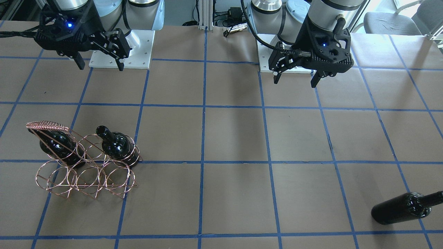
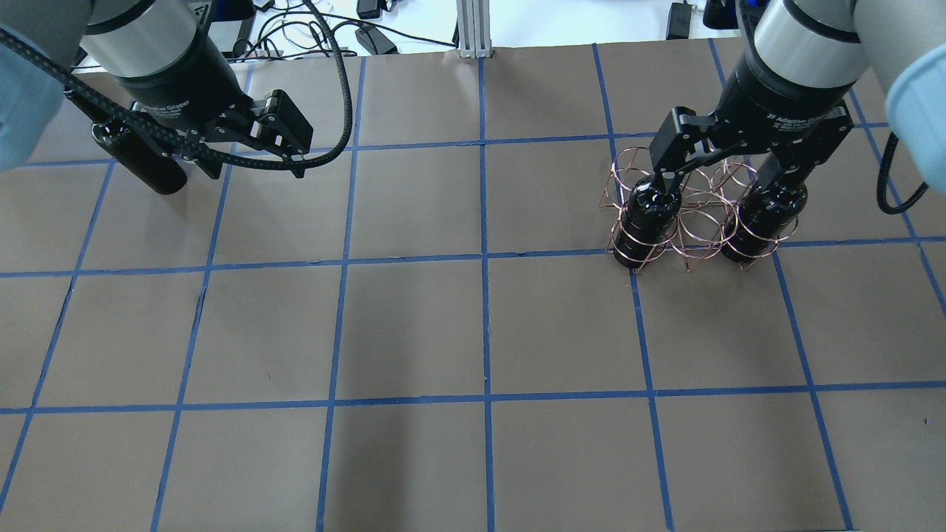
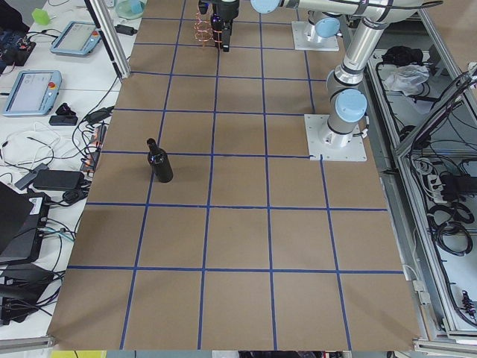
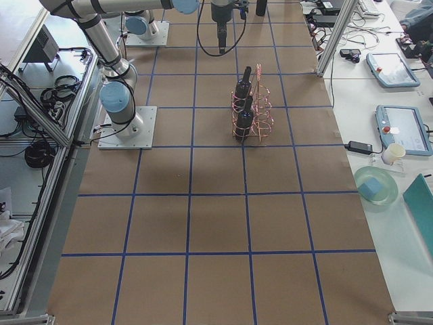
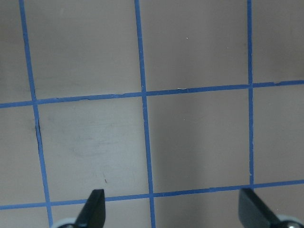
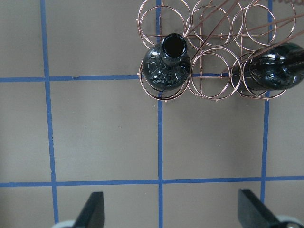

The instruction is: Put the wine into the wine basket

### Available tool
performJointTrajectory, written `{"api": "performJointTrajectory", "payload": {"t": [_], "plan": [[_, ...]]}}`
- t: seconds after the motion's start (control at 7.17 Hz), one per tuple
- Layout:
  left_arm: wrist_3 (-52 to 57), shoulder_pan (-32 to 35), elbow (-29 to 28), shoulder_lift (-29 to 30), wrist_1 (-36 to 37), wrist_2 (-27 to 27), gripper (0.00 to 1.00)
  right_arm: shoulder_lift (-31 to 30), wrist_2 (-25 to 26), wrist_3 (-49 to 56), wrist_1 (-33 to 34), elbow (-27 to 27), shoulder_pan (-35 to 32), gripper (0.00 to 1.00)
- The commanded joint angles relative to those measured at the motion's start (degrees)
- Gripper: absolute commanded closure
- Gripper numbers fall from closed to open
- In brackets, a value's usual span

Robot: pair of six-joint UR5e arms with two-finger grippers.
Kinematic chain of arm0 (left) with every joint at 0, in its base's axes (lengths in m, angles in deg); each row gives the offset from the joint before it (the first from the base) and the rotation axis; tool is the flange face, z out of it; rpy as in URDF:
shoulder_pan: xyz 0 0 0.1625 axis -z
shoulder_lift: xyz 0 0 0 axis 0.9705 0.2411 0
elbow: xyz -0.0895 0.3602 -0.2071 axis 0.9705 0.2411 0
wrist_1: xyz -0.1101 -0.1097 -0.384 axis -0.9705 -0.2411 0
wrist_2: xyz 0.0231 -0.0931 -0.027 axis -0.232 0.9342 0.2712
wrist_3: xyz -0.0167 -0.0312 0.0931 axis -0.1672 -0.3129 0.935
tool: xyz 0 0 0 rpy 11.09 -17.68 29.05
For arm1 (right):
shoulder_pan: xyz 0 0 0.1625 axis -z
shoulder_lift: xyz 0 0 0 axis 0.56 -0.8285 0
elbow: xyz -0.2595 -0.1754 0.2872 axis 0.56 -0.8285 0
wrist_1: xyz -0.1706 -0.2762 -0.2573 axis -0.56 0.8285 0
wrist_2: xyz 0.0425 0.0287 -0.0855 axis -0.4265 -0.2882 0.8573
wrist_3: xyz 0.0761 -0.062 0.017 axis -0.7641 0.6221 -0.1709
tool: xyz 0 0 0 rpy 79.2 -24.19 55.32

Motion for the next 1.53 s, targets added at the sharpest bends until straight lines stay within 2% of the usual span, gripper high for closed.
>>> {"api": "performJointTrajectory", "payload": {"t": [0.0, 1.4], "plan": [[-0.05, -0.09, 0.18, -0.16, -0.17, -0.07, 0.00, -0.03, 0.03, 0.00, 0.00, 0.12, 0.01, 0.00], [0.92, -3.07, 0.18, 0.63, 0.44, 0.02, 0.00, -0.03, 0.03, 0.00, 0.09, 0.12, 0.10, 0.00]]}}
